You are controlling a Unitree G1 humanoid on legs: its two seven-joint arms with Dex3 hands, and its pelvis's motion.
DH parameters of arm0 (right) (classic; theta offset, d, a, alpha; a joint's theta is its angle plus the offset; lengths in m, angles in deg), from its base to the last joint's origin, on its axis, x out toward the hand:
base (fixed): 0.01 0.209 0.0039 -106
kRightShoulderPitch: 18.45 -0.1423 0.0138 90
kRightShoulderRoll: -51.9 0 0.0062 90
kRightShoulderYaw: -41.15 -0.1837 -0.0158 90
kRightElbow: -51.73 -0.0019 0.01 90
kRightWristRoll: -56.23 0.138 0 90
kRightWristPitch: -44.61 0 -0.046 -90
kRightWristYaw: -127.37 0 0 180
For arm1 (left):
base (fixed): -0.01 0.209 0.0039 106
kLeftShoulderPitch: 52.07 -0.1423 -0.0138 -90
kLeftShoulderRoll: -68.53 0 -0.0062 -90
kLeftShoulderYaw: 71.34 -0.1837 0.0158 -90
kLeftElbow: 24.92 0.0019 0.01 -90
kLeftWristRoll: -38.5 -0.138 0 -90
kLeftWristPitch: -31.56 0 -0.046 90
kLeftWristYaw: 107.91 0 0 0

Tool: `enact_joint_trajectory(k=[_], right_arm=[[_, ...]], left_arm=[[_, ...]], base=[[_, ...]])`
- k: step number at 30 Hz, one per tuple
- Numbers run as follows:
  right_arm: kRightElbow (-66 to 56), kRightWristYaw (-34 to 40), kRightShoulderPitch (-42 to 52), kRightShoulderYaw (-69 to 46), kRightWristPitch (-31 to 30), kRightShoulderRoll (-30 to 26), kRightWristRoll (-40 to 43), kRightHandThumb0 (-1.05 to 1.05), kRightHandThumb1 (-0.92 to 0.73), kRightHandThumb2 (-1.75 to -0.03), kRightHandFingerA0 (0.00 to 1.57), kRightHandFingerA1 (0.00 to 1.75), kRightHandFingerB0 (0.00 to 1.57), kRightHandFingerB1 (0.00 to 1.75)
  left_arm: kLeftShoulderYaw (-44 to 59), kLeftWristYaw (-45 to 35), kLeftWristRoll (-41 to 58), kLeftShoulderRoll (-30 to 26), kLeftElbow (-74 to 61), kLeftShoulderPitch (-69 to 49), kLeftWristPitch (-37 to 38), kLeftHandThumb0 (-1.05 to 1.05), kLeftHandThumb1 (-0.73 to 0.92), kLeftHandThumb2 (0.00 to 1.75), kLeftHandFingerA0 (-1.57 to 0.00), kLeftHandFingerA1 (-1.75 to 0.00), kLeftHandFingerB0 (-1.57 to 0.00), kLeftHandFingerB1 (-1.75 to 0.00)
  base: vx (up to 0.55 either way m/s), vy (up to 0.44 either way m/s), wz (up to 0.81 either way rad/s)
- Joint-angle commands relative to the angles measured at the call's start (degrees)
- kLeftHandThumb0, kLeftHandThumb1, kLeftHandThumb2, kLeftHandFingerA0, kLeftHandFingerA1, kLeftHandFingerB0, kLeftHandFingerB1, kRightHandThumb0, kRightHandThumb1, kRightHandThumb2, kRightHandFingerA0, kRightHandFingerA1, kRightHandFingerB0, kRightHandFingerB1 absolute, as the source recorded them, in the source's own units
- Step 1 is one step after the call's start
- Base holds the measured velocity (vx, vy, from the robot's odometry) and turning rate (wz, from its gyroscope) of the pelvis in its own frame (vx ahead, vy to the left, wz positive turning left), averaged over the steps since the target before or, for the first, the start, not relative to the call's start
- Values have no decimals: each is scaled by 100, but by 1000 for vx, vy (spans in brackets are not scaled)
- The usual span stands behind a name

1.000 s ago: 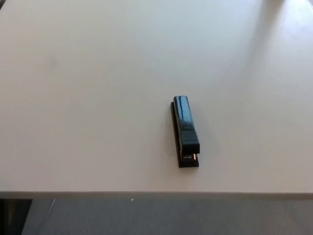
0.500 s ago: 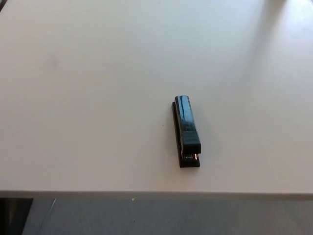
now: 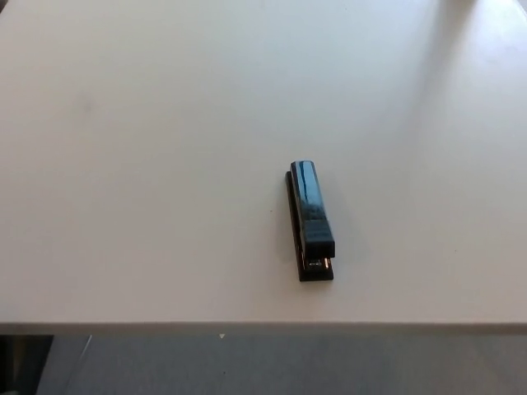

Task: The robot uses its right hand to press on the stapler that is in the middle of the desk

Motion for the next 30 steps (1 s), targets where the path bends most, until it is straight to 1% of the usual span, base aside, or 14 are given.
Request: enact_joint_trajectory(k=[1, 2, 3, 4, 5, 6, 7, 8, 10, 11, 13, 17, 23, 30], right_arm=[[-2291, 1351, -1007, -331, -1085, -980, -530, -41, -86, -66, 103, 121, 75, 67], [-2338, 1353, -1012, -341, -1127, -954, -547, -41, -86, -66, 103, 121, 75, 67], [-2404, 1222, -1160, -294, -884, -976, -496, -37, -85, -65, 109, 110, 77, 76], [-2615, 1203, -1352, -210, -1035, -1006, -536, -39, -86, -66, 120, 91, 73, 73], [-2923, 1277, -1727, -25, -1502, -1100, -734, -39, -87, -67, 124, 88, 69, 73], [-2976, 1218, -1923, 91, -1475, -1158, -782, -37, -87, -67, 129, 85, 70, 85], [-3045, 1105, -2222, 265, -1365, -1215, -817, -36, -68, -107, 120, 102, 76, 91], [-3207, 1052, -2669, 535, -1596, -1242, -913, -41, -83, -65, 133, 86, 70, 103], [-3289, 920, -3091, 790, -1778, -1244, -921, -37, -84, -66, 133, 91, 71, 104], [-3346, 894, -3232, 900, -1908, -1231, -976, -39, -82, -65, 131, 85, 77, 79], [-3474, 687, -3757, 1388, -2029, -1158, -1181, -35, -84, -66, 129, 84, 77, 67], [-3354, 259, -4821, 2260, -2233, -608, -1080, -18, -83, -65, 126, 86, 70, 93], [-2040, -270, -5905, 3546, -2118, 546, -1229, -6, -79, -66, 133, 69, 80, 76], [-1651, -377, -5215, 4148, -1285, 792, -1409, -12, -81, -64, 132, 89, 79, 90]], left_arm=[[98, -156, 161, -263, 176, -38, 363, -82, 72, 107, -7, -44, -15, -44], [99, -157, 161, -270, 179, -31, 359, -82, 72, 107, -7, -44, -15, -44], [91, -134, 147, -276, 190, -22, 363, -78, 90, 67, -14, -32, -17, -28], [90, -131, 146, -276, 187, -20, 353, -76, 70, 106, -4, -44, -11, -43], [81, -135, 138, -279, 176, -22, 345, -82, 73, 107, -6, -43, -14, -44], [72, -119, 124, -283, 180, -22, 351, -37, 48, 108, -2, -50, 0, -46], [59, -100, 106, -291, 183, -15, 364, -37, 47, 107, -2, -50, 0, -46], [67, -126, 116, -304, 184, -5, 376, -37, 47, 107, -2, -50, 0, -46], [72, -121, 120, -308, 187, 5, 385, -37, 48, 108, -2, -50, 0, -46], [74, -121, 123, -309, 187, 9, 375, -37, 48, 107, -2, -49, 0, -46], [67, -122, 113, -314, 213, 40, 387, -36, 48, 108, -2, -50, 0, -46], [65, -138, 116, -318, 222, 82, 340, -37, 47, 107, -1, -49, 0, -46], [41, -67, 76, -313, 248, 141, 371, -37, 47, 107, -2, -49, 0, -45], [-7, -141, 52, -298, 240, 200, 401, -37, 48, 108, -1, -49, 0, -46]], base=[[0, 0, 0], [0, 0, 0], [0, 0, 0], [0, 0, 0], [0, 0, 0], [0, 0, 0], [0, 0, 0], [0, 0, 0], [0, 0, 0], [0, 0, 0], [0, 0, 0], [0, 0, 0], [0, 0, 0], [0, 0, 0]])
